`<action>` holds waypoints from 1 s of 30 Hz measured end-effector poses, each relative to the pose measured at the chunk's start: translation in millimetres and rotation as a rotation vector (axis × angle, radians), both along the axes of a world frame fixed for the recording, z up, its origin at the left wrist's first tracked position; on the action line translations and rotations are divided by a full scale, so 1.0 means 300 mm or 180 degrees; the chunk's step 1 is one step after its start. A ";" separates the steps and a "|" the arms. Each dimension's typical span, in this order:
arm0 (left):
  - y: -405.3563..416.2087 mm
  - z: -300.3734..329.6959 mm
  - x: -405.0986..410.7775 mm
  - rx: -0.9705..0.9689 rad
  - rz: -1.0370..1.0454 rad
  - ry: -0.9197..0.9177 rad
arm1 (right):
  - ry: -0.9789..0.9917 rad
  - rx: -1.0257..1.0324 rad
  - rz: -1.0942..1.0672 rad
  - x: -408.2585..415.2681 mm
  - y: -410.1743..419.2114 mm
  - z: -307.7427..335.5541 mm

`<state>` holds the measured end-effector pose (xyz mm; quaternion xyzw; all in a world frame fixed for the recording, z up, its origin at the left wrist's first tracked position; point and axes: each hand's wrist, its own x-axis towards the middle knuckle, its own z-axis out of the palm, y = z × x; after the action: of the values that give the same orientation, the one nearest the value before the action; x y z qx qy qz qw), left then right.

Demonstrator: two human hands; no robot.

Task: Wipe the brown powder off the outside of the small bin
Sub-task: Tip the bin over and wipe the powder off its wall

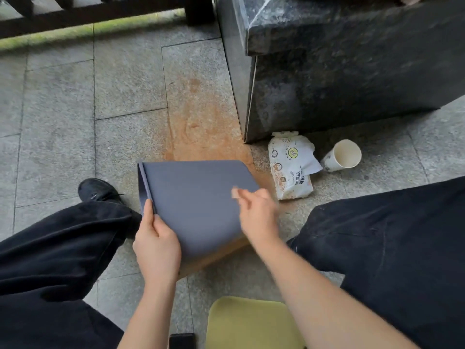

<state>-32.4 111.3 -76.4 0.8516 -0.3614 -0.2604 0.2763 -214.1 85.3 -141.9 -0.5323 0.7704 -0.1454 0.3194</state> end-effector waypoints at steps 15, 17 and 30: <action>-0.016 -0.013 0.022 -0.0017 0.0141 -0.0015 | -0.0259 0.0251 -0.0575 -0.149 -0.111 -0.081; -0.019 -0.017 0.025 -0.0012 0.0152 -0.0004 | -0.0104 0.0084 -0.0448 -0.075 -0.058 -0.045; -0.067 0.053 0.113 0.0342 -0.0115 0.0566 | -0.1160 -0.0232 0.0171 -0.272 -0.142 0.494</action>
<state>1.3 91.1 -60.4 0.8321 -0.3362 -0.3588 0.2565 -295.8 42.7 6.3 -0.5287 0.6795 -0.2587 0.4379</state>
